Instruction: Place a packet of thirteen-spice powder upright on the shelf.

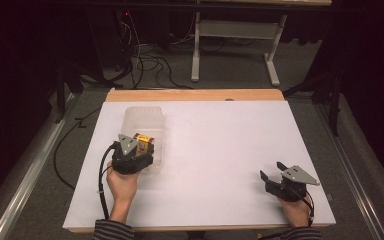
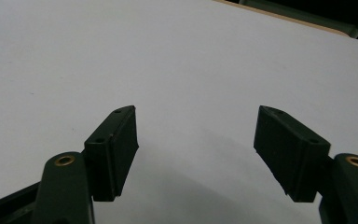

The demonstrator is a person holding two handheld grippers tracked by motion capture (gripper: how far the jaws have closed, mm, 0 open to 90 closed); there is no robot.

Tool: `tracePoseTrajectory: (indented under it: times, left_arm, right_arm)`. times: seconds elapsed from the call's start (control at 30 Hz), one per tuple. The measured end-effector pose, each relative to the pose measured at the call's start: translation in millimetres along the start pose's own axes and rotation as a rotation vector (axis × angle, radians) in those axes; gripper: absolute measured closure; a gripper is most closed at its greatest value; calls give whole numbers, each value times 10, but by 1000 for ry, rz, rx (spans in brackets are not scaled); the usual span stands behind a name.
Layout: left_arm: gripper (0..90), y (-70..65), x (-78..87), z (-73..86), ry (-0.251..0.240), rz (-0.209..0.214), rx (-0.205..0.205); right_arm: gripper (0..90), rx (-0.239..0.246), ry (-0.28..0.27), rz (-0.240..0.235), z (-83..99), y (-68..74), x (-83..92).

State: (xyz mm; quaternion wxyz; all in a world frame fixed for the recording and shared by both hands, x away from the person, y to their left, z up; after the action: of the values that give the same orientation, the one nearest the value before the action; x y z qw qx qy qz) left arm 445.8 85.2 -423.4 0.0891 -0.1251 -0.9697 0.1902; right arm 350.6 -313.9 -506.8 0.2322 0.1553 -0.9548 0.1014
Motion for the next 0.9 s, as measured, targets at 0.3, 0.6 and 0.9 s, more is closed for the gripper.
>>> tracePoseTrajectory:
  times: [0.3,0.6,0.9]
  left_arm:
    - [317,39,36,30,3,-10,-2]
    - [312,74,134,34,-14,-6,7]
    - [306,97,179,40,-14,-4,12]
  right_arm:
    - [307,-1,-1,1,0,-2,1]
    - [307,-1,-1,1,0,-1,2]
    - [307,-1,0,1,0,1,0]
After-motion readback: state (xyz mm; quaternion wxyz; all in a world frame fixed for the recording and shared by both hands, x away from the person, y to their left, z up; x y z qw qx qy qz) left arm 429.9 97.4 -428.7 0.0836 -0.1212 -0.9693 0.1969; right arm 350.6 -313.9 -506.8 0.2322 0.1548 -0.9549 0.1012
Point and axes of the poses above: each handheld gripper's, and its own axes: x roughly backward along the jaws, z roughly out of its underside, y roughly to its left, the point moved 6 cm from there along -x, roughly forward along the jaws
